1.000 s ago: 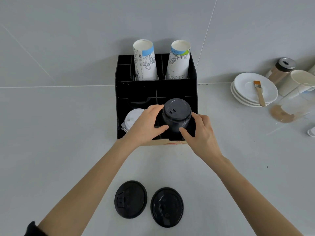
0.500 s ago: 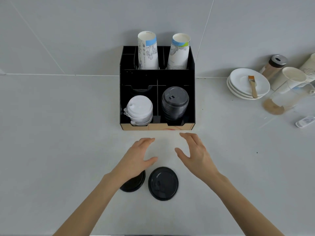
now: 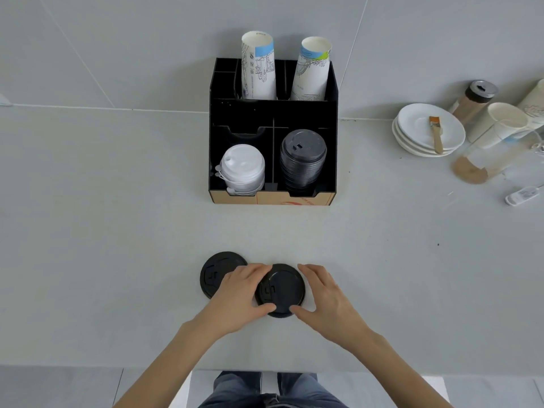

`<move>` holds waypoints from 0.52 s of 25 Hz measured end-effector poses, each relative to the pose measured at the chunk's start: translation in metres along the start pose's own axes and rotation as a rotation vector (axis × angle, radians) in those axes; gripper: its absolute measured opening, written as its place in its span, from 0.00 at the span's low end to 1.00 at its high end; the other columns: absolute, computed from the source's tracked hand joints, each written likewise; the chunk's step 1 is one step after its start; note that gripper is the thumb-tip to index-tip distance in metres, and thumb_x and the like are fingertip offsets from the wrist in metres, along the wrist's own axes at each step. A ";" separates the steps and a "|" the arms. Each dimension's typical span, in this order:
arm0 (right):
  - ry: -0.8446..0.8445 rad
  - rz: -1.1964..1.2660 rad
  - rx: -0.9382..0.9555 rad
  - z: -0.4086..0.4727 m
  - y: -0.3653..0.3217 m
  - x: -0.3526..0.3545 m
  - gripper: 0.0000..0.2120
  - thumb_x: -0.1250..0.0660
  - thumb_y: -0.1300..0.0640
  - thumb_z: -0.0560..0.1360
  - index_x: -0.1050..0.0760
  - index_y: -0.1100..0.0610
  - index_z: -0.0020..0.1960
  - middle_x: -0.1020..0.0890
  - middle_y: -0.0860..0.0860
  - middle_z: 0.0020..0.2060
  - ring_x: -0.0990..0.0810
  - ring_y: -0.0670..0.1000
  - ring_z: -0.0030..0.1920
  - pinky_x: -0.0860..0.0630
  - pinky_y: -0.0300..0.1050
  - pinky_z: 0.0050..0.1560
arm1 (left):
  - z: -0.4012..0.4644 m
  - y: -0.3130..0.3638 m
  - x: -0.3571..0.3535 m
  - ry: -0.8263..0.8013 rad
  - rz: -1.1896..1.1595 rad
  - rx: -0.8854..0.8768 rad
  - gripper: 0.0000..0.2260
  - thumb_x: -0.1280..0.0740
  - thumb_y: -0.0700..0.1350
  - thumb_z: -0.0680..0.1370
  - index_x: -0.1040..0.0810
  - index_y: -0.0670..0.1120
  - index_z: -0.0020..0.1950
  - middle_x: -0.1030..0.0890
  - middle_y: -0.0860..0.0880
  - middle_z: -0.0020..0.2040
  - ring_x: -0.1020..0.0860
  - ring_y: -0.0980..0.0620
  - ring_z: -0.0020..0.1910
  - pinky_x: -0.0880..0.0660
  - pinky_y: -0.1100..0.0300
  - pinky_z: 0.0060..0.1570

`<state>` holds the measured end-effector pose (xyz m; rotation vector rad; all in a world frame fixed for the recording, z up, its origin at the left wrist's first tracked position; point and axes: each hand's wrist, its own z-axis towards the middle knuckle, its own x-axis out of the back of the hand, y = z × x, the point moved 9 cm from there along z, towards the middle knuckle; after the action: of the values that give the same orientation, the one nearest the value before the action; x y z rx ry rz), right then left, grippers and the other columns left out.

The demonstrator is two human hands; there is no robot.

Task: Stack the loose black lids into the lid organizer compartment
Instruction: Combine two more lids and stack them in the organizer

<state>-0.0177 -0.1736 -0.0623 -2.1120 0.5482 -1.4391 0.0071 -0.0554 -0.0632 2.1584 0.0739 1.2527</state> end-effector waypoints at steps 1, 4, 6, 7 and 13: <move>-0.001 -0.002 0.003 -0.002 0.001 -0.004 0.31 0.35 0.52 0.72 0.46 0.53 0.70 0.37 0.51 0.68 0.36 0.51 0.67 0.37 0.43 0.69 | -0.002 -0.001 -0.003 0.003 0.025 -0.003 0.30 0.37 0.53 0.74 0.46 0.50 0.71 0.39 0.52 0.72 0.41 0.51 0.70 0.47 0.57 0.70; 0.023 -0.003 0.001 -0.003 0.004 -0.009 0.29 0.36 0.55 0.72 0.44 0.54 0.69 0.36 0.52 0.67 0.36 0.51 0.66 0.36 0.42 0.67 | -0.004 -0.004 -0.007 0.017 0.074 -0.015 0.30 0.38 0.54 0.73 0.47 0.50 0.71 0.40 0.52 0.72 0.42 0.51 0.70 0.49 0.57 0.71; 0.047 -0.001 -0.003 -0.001 0.005 -0.008 0.28 0.36 0.57 0.72 0.43 0.55 0.69 0.35 0.51 0.67 0.36 0.51 0.66 0.35 0.42 0.66 | -0.004 -0.004 -0.008 0.037 0.090 -0.014 0.29 0.38 0.51 0.74 0.48 0.50 0.71 0.40 0.52 0.72 0.42 0.52 0.70 0.50 0.57 0.71; 0.056 0.001 -0.003 -0.001 0.005 -0.008 0.28 0.36 0.57 0.72 0.42 0.55 0.69 0.34 0.51 0.67 0.35 0.51 0.66 0.35 0.42 0.66 | -0.003 -0.004 -0.008 0.050 0.094 -0.014 0.28 0.38 0.50 0.75 0.47 0.50 0.71 0.40 0.52 0.72 0.41 0.52 0.70 0.50 0.57 0.71; 0.067 0.042 0.012 0.000 0.004 -0.006 0.27 0.36 0.58 0.72 0.41 0.57 0.69 0.34 0.52 0.66 0.32 0.51 0.65 0.33 0.40 0.65 | -0.003 -0.003 -0.004 0.087 0.074 -0.019 0.28 0.38 0.50 0.75 0.46 0.49 0.71 0.38 0.52 0.72 0.39 0.52 0.69 0.48 0.57 0.70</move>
<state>-0.0203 -0.1734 -0.0697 -2.0374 0.6051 -1.4899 0.0034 -0.0525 -0.0671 2.1066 0.0187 1.3838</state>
